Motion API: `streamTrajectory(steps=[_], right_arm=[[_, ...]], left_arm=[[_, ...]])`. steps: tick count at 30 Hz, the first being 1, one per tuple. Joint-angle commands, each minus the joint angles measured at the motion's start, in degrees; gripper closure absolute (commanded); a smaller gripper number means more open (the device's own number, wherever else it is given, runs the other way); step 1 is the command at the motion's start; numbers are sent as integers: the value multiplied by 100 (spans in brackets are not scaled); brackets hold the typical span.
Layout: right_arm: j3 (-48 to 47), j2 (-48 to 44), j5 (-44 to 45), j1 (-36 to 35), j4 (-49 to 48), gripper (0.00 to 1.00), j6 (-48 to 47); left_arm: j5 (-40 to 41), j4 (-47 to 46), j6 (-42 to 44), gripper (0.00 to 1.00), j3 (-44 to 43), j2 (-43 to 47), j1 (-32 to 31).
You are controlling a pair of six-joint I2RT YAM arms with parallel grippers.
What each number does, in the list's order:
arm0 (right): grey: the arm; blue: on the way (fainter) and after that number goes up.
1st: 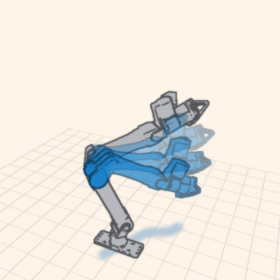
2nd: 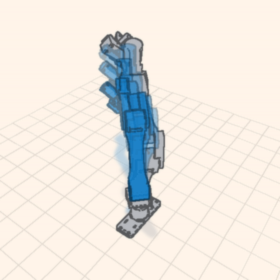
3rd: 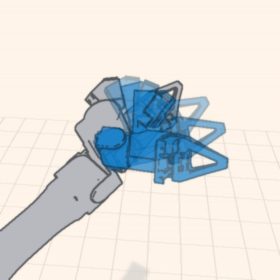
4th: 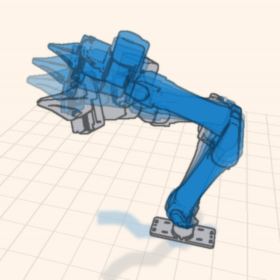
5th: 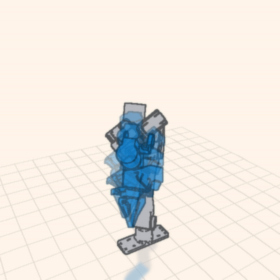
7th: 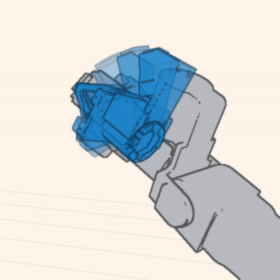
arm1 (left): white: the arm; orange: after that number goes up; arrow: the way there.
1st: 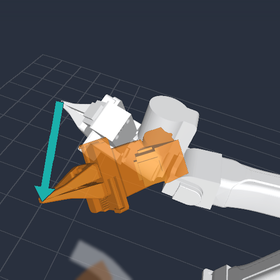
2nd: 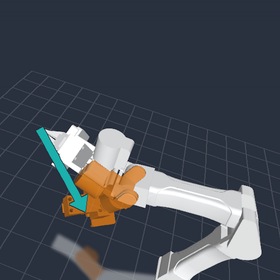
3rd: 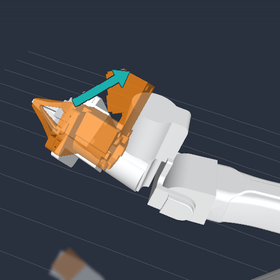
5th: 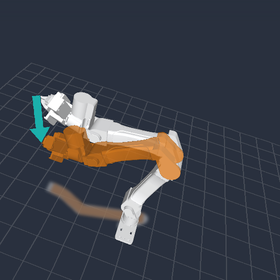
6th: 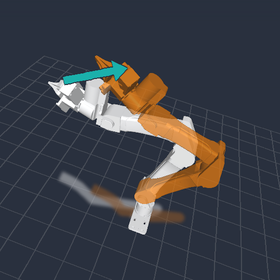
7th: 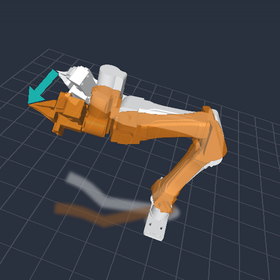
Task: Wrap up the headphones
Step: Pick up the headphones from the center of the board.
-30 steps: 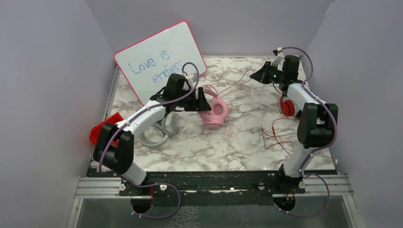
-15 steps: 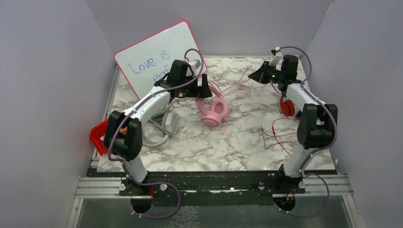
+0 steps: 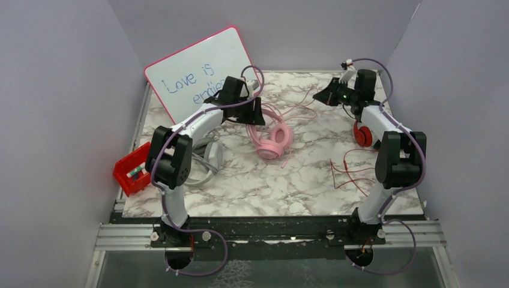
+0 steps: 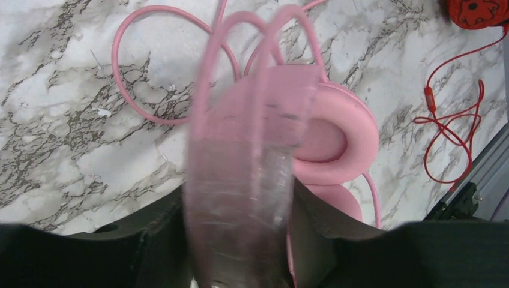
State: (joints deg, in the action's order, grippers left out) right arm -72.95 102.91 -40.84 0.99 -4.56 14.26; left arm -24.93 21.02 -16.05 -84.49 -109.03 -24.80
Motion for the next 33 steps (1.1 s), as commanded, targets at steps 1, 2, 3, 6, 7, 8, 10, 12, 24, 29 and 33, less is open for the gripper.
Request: streamTrajectory(steps=[1,2,3,6,7,8,10,12,24,29,33], right_arm=[[-90,-27,-93,-99,166,99,-352],[-150,-30,-70,-99,241,99,-402],[-165,-53,-57,-99,267,100,-421],[-174,-245,-6,-99,301,99,-424],[-192,-322,-9,-99,324,99,-431],[-208,-411,-11,-99,348,99,-433],[-235,-617,-55,-99,399,99,-440],[-242,-907,-112,-99,403,99,-462],[-2555,-1017,691,-99,1264,99,-534],[-3791,380,-282,-98,1046,99,-38],[-3952,1103,-729,-654,317,99,251]], left_arm=[[-741,-203,-119,59,314,327,242],[-965,-459,-276,62,515,468,344],[-1173,-656,-434,63,722,632,451],[-1775,-1250,-926,69,1234,1096,737],[-1882,-1395,-1071,74,1350,1249,806],[-1932,-1521,-1187,75,1441,1430,857],[-2013,-1829,-1471,75,1610,1784,974],[-2042,-2238,-1832,75,1807,2214,1131],[-3425,-6410,-5807,79,2200,3182,1605],[-2595,-8718,-8156,84,1840,2978,1567],[-1735,-10508,-9985,84,1342,2251,1377]])
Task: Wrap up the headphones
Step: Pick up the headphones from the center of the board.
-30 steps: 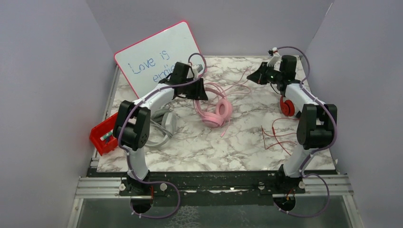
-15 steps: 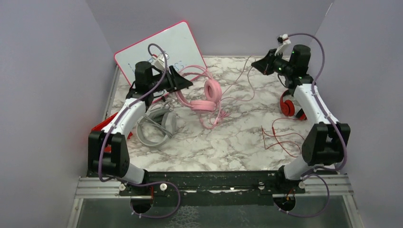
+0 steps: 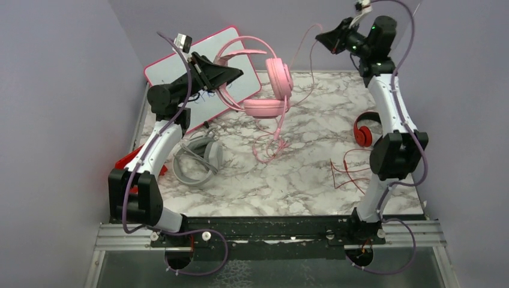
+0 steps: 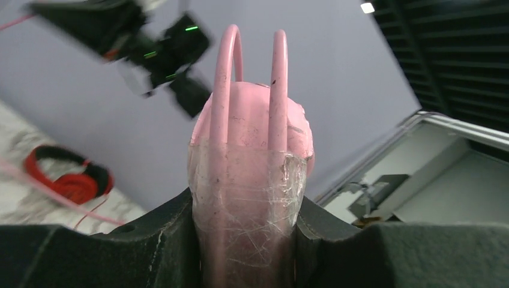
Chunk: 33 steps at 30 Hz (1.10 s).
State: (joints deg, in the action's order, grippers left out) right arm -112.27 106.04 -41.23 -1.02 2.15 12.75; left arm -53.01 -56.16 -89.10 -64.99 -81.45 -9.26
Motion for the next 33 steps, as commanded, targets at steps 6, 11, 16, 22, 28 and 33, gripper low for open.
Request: streamTrajectory(steps=[6,11,16,22,28,33], right_arm=[[-674,1980,-758,-653,-1144,99,1951],[-477,2486,-585,-961,-592,99,2111],[1992,1626,-621,-1531,-1894,99,1971],[3320,995,-780,-1727,-2409,99,2040],[3991,369,-974,-1962,-2165,99,1508],[4914,-690,-742,-1959,-2239,54,-188]], left_arm=[[1552,-2735,-2920,85,-766,-506,-376],[2029,-2550,-2751,85,-636,-292,-483],[2723,-2667,-2805,85,-740,-417,-586],[2950,-2756,-2756,84,-1546,-875,-586],[3196,-2475,-2316,84,-1639,-1004,-557],[3124,-2204,-2043,84,-1618,-930,-533]])
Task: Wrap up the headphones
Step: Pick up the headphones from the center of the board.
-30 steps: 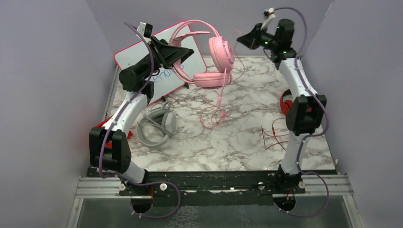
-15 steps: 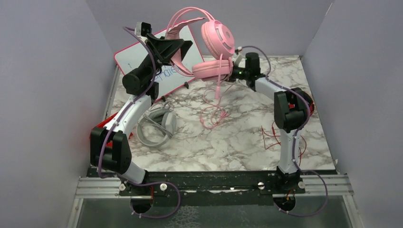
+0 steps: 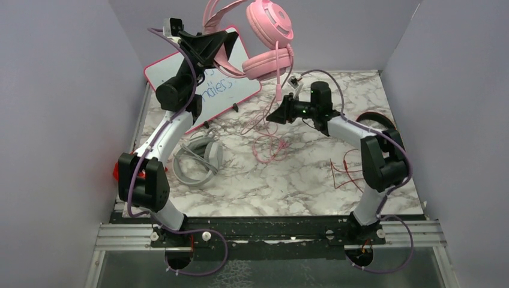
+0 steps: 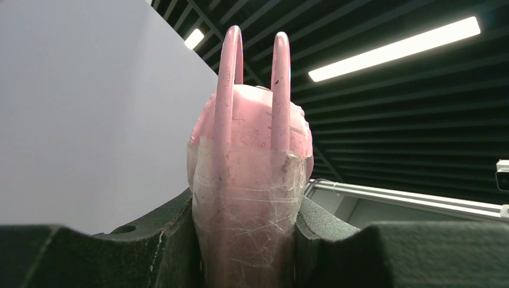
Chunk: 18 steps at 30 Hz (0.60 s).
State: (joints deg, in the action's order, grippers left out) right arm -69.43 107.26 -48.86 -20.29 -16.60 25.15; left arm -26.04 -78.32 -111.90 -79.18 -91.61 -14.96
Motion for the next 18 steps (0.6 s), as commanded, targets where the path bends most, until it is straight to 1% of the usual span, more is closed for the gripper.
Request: streamTrajectory(steps=[1,2,4,5,6,7,9,11,13,14,16,18], right_arm=[[946,-1106,237,-34,-770,40,-1661],[1303,-1355,360,-28,-1115,30,-1811],[1441,-1736,302,-3,-1226,17,-2199],[1527,-1917,167,-8,-1224,13,-2402],[1752,-2174,60,-12,-1492,12,-2454],[2114,-2429,-53,-18,-2091,11,-2395],[2530,-2736,-372,-14,-3026,11,-1870],[2601,-2774,-737,-37,-3670,11,-1141],[2851,-2858,-768,-83,-4681,11,-511],[2941,-2915,-708,-97,-4929,11,-368],[2945,-2901,-737,-99,-5093,12,-200],[3035,-2958,-363,-98,-5001,13,-90]], left_arm=[[429,51,270,84,-174,119,56],[447,91,314,84,-136,157,74],[440,214,405,84,-120,211,110],[435,271,432,84,-152,221,128],[435,323,454,84,-175,223,137],[429,359,469,84,-214,218,142],[420,391,460,84,-294,192,151],[469,427,457,84,-329,188,151],[534,461,441,84,-354,192,151],[558,471,423,84,-370,188,149],[569,528,459,84,-460,195,151],[542,585,484,84,-533,203,151]])
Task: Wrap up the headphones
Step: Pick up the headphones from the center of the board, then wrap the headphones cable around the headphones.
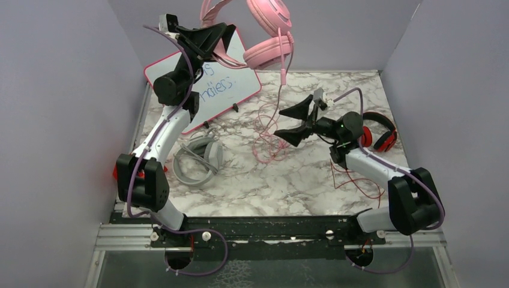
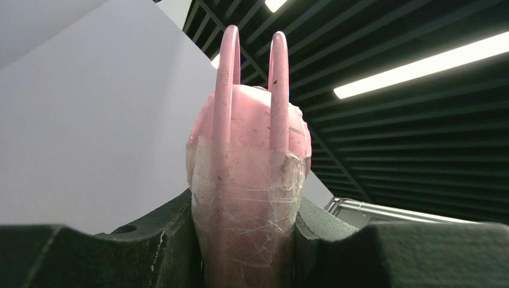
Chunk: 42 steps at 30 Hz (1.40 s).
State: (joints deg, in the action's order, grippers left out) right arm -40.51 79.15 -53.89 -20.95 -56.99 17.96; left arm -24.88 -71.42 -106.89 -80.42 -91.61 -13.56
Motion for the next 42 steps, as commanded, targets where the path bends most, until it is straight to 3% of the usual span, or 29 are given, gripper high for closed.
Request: streamTrajectory(steps=[1,5,13,23,30,32,37,40,42], right_arm=[[228,-200,345,-32,-949,13,619],[208,208,-36,-36,-1454,15,741],[-160,1080,86,-180,-2053,16,892],[-273,2098,-205,-511,-3121,26,1465],[-471,2543,-162,-513,-2719,33,1056],[-627,2673,-170,-515,-2659,44,1083],[-856,2417,42,-427,-1948,98,1246],[-1353,2389,-56,34,-1308,99,1621],[-2203,2512,-233,387,12,99,1438]], left_arm=[[417,-88,-16,84,-427,217,8],[432,-48,-45,84,-445,283,11],[441,-56,-113,84,-616,310,11],[428,-109,-284,84,-779,293,10],[388,-117,-372,84,-860,315,5],[380,-140,-412,84,-844,335,7],[297,-260,-565,85,-743,355,10],[-286,-262,-561,86,-883,305,5],[-923,-296,-488,87,-833,301,-43]])
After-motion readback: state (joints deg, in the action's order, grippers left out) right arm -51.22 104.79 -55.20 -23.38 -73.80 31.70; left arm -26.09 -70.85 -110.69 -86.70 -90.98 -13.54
